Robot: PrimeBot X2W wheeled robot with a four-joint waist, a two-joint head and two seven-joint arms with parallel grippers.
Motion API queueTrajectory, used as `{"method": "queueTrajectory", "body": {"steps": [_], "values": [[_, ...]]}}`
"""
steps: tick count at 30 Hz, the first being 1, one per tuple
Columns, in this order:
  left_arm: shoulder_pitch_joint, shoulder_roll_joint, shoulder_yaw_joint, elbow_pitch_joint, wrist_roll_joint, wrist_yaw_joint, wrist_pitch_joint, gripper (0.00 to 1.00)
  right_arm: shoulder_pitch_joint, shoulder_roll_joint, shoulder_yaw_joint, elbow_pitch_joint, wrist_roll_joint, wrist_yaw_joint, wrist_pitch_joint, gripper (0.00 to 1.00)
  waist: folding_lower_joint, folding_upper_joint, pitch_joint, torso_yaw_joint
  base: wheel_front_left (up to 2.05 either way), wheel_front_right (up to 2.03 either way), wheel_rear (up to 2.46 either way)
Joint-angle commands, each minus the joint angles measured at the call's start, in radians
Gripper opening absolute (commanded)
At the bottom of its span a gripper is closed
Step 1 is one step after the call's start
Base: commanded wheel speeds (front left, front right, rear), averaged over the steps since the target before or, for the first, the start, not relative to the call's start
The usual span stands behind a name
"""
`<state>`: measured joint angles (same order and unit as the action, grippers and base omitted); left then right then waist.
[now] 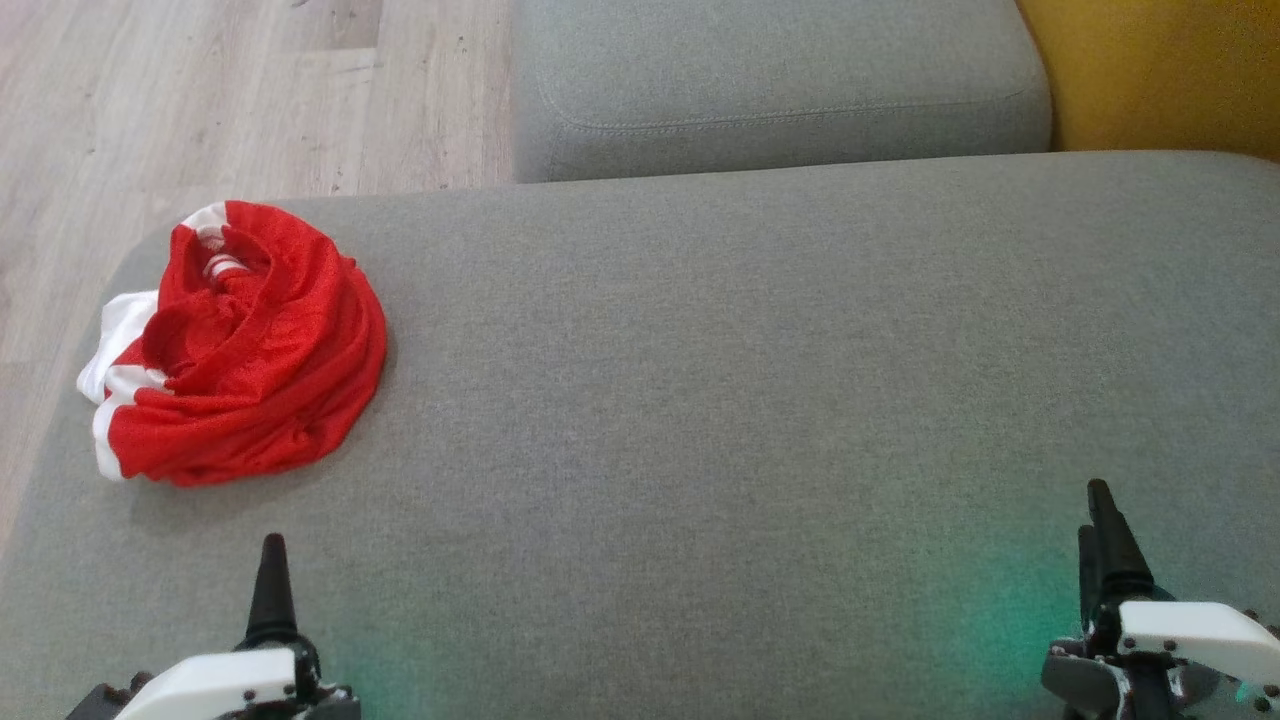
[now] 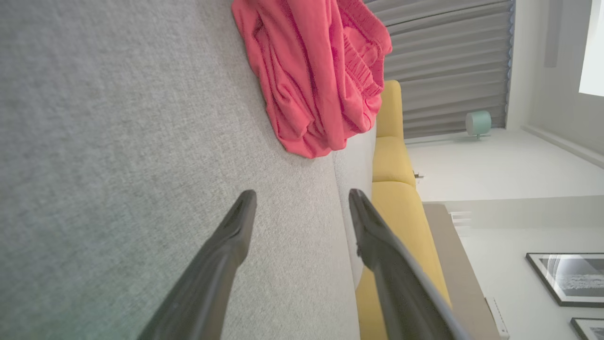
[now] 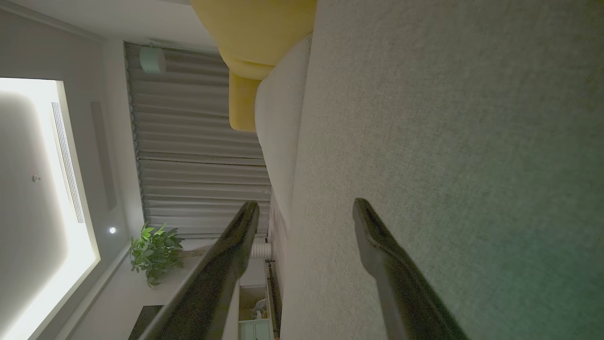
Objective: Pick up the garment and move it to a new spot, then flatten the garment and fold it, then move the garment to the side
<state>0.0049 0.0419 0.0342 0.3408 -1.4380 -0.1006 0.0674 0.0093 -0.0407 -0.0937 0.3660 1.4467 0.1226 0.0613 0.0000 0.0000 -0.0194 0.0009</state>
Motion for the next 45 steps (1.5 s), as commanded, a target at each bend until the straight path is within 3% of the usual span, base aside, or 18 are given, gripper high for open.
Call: {"method": "queueTrajectory", "body": {"steps": [1, 8, 45], "values": [[-0.035, 0.003, 0.002, -0.039, 0.026, 0.002, -0.012, 1.00, -0.040, -0.003, 0.010, -0.036, -0.027, 0.001, -0.008, 1.00, 0.0000, 0.0000, -0.001, 0.000, 0.00, 0.00, 0.00], [-0.030, 0.004, -0.010, -0.058, 0.128, 0.031, -0.033, 1.00, -0.037, -0.003, 0.022, -0.050, -0.150, 0.002, -0.029, 1.00, 0.0000, 0.0000, -0.012, 0.002, 0.00, 0.00, 0.00], [-0.002, 0.005, -0.090, -0.106, 0.613, 0.094, -0.143, 1.00, -0.009, -0.006, 0.137, -0.076, -0.611, 0.004, -0.138, 1.00, 0.0000, 0.0000, -0.063, 0.013, 0.00, 0.00, 0.00]]}}
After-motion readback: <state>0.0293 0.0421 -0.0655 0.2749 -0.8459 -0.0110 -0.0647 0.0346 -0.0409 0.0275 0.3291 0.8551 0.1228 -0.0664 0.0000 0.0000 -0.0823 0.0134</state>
